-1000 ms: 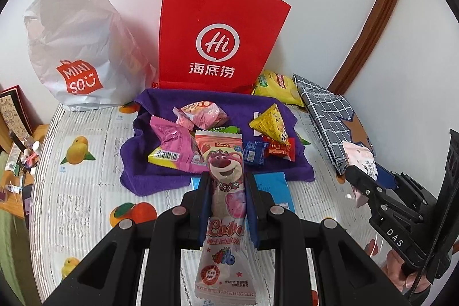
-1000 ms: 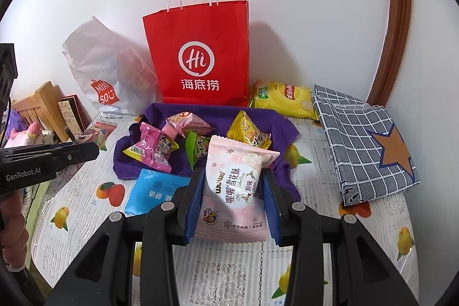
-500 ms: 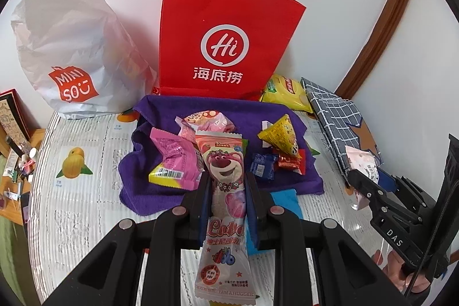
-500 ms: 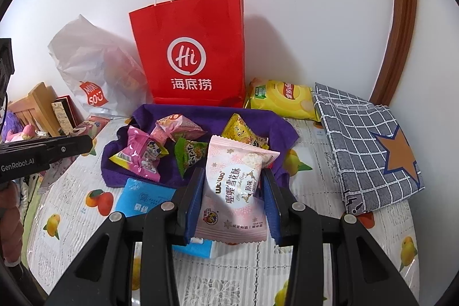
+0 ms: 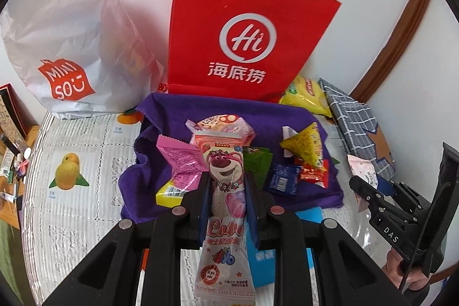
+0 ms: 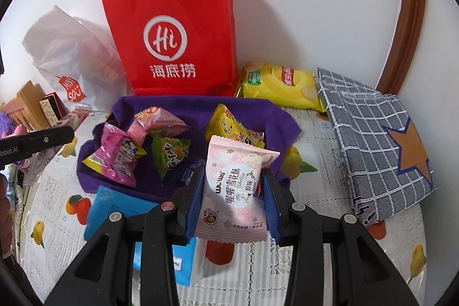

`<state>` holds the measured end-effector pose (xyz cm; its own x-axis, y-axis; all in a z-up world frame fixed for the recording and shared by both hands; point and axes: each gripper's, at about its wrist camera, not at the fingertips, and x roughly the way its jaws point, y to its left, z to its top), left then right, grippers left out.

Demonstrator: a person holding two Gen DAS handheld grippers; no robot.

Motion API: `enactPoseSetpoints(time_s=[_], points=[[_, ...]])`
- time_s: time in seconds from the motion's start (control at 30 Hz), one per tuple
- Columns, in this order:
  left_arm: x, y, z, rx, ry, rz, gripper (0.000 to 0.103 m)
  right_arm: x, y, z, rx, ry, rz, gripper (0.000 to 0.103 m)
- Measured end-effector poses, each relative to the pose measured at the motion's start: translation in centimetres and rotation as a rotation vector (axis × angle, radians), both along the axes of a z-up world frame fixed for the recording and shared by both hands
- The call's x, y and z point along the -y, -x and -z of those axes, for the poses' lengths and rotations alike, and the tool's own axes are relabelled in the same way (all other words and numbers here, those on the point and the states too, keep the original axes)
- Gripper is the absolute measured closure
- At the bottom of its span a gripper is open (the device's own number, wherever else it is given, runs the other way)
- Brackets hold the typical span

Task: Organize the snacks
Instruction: 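Lower the wafer packet onto the towel with the right tool while the left lowers the candy stick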

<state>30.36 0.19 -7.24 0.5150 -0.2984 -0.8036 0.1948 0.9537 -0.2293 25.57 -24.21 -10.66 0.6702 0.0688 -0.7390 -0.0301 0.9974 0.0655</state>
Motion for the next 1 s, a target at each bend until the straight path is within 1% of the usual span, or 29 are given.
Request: enactPoseSetpoints(time_s=[0.3,0.5,0.7,1.0], points=[[0.2,-2.4,1.6,-0.021,-0.011,-0.002,0.081,-0.1,-3.1,3.1,-0.048,0.001,-0.010,0.064],[0.7,-3.9,2.2,-0.014,-0.018,0.009,0.081,-0.3,-4.4,4.5,-0.067,-0.008,-0.017,0.064],[1.4,-5.4,3.3,-0.031,-0.011,0.022,0.081,-0.6,-5.6,5.7,-0.082,-0.011,-0.028,0.064],[2.1,-6.9,4.4,-0.041,-0.003,0.030,0.081,-0.5,-7.3,6.7,-0.080,-0.018,-0.031,0.064]])
